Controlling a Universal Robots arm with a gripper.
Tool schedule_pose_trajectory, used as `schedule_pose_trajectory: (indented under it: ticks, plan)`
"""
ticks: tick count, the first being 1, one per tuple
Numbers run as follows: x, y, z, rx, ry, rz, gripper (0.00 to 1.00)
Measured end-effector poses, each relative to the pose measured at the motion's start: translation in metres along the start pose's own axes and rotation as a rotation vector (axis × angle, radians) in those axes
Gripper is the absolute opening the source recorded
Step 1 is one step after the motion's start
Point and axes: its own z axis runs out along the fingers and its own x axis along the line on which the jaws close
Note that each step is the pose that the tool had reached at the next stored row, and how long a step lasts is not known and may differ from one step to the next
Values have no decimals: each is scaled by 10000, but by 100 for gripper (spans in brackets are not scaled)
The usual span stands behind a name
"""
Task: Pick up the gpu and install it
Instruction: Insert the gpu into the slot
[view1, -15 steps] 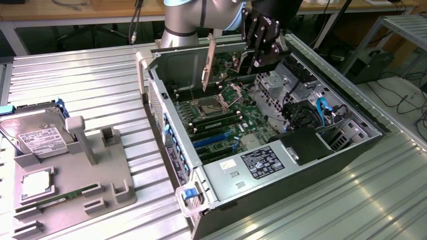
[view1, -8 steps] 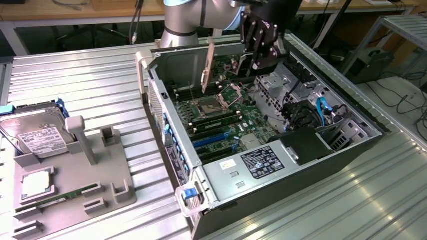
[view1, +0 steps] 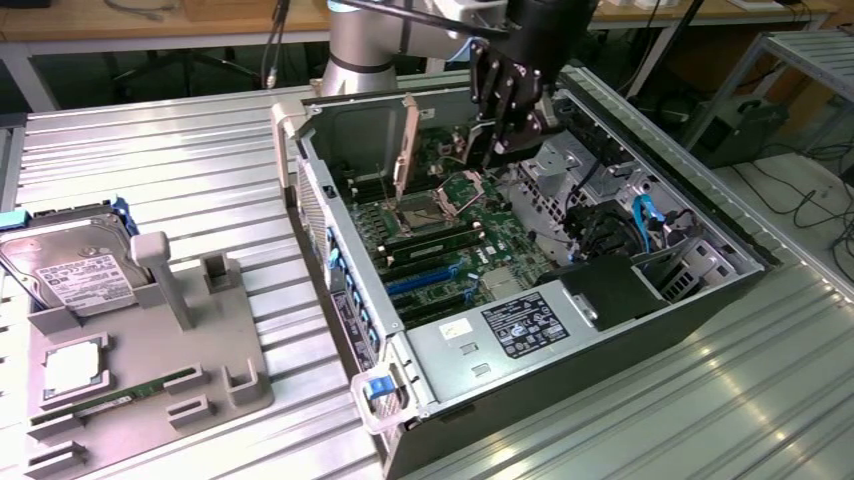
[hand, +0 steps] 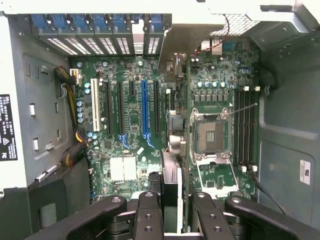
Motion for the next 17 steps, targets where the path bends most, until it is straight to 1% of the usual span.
schedule_pose_trajectory:
  ticks: [3, 5, 8, 12, 17]
  plan:
    - [4, 2, 47, -31, -7, -314, 28]
    - [6, 4, 94, -31, -8, -311, 28]
    - [0, 26, 160, -19, 17, -140, 28]
    - [6, 31, 228, -16, 22, -121, 28]
    - [12, 99, 294, -17, 21, -119, 28]
